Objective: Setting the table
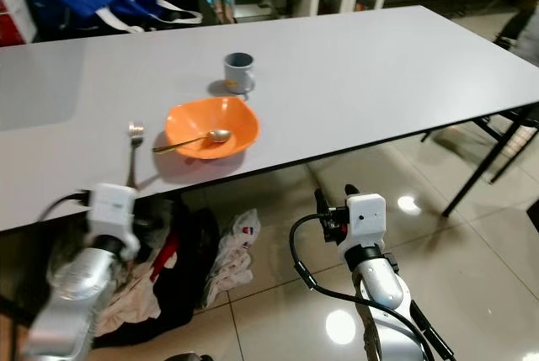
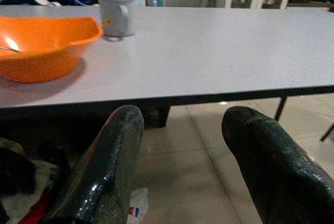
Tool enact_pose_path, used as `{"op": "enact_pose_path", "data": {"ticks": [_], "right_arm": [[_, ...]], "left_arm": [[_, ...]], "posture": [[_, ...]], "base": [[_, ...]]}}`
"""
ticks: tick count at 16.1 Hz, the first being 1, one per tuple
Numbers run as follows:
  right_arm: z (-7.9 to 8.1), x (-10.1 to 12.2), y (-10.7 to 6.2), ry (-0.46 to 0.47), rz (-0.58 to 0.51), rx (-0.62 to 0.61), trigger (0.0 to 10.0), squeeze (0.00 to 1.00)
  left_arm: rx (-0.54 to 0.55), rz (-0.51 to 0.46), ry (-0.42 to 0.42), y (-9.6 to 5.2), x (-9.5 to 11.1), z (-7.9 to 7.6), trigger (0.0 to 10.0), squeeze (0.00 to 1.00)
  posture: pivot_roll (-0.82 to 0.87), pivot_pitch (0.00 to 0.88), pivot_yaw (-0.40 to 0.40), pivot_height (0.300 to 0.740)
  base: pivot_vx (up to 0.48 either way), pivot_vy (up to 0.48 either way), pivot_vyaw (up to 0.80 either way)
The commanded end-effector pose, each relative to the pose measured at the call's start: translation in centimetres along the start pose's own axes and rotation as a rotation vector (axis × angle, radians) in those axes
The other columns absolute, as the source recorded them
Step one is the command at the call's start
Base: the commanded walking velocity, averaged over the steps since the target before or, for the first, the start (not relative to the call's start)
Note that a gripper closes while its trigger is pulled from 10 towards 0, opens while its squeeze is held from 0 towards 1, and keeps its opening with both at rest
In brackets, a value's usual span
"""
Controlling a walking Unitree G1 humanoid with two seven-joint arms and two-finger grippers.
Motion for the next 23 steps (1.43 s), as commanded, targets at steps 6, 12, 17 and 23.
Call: {"op": "enact_pose_path", "data": {"ticks": [6,12,17,23], "right_arm": [[-0.7,-0.9,0.1,0.014,0.027,-0.058,10.0,0.00],[0.0,-1.3,0.4,0.004,0.037,-0.034,10.0,0.00],[0.2,-1.3,0.5,0.000,0.037,-0.005,10.0,0.00],[0.4,-1.1,0.8,0.002,0.032,0.012,10.0,0.00]], "left_arm": [[-0.012,0.076,-0.227,0.4,-1.9,-0.3,10.0,0.00],[-0.027,0.086,-0.119,1.0,-2.3,-0.4,10.0,0.00],[-0.052,0.066,-0.142,1.7,-1.9,-1.8,10.0,0.00],[-0.051,0.038,-0.173,1.9,-1.4,-2.3,10.0,0.00]], "posture": [[0.01,0.000,0.041,0.740],[0.01,0.000,0.045,0.740],[0.00,0.000,0.037,0.740],[0.00,0.000,0.026,0.740]], "base": [[0.000,0.000,0.00],[0.000,0.000,0.00],[0.000,0.000,0.00],[0.000,0.000,-0.17]]}}
Point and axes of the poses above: a point about 5 cm out from each wrist's last joint towards the gripper, its own y axis pointing out of the wrist towards the gripper, its own x axis along the axis of the wrist's last joint, z = x × y, the point moved 5 cm from there along y, pointing out of the wrist towards the gripper, and after that the axes turned 12 degrees about -y, right-handed, at the moved point
